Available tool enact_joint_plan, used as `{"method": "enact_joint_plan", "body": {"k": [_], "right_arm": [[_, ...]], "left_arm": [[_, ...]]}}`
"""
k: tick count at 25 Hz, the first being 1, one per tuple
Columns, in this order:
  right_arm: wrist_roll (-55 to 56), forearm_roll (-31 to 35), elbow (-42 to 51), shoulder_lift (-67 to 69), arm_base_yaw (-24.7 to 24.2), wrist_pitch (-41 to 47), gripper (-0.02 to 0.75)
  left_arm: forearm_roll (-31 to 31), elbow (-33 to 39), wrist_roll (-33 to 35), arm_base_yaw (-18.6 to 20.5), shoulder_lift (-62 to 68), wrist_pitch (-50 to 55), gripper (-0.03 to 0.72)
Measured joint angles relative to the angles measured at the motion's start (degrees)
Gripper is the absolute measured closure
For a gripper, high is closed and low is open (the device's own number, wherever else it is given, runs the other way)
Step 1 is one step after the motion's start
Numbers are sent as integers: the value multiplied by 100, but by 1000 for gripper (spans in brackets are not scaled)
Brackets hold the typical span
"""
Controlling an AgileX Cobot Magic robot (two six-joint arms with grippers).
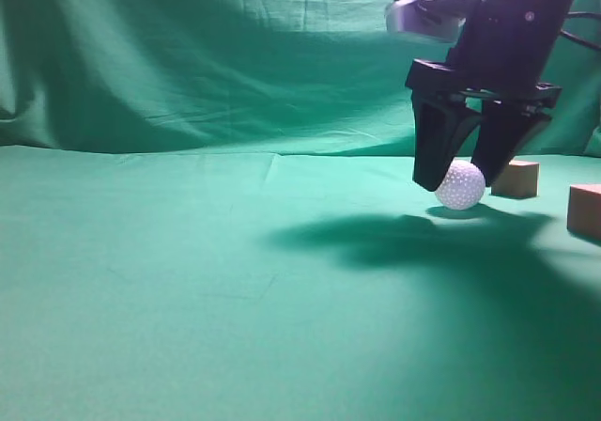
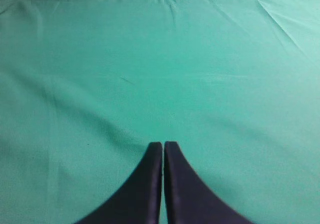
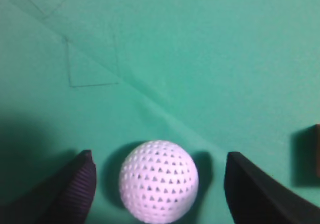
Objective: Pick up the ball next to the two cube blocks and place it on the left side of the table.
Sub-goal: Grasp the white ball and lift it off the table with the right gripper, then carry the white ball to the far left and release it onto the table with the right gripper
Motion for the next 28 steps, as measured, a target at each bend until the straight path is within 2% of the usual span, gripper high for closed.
{"method": "enact_joint_plan", "body": {"k": [1, 5, 6, 10, 13, 20, 25, 28], "right_arm": [[0, 0, 0, 33, 0, -25, 206], [0, 0, 0, 93, 0, -99, 419], [0, 0, -12, 93, 0, -113, 434], [-9, 44, -317, 93, 113, -13, 421], [-9, 452, -909, 82, 400, 24, 421], [-9, 1479, -2372, 701, 1773, -1379, 421], [-9, 1568, -3721, 2014, 2695, -2079, 421], [-162, 1582, -4497, 2825, 3006, -2227, 421]], "left_arm": [[0, 0, 0, 0, 0, 0, 688], [0, 0, 0, 0, 0, 0, 688], [0, 0, 0, 0, 0, 0, 688], [0, 0, 0, 0, 0, 0, 688], [0, 0, 0, 0, 0, 0, 688], [0, 0, 0, 0, 0, 0, 688], [0, 0, 0, 0, 0, 0, 688], [0, 0, 0, 0, 0, 0, 688]]}}
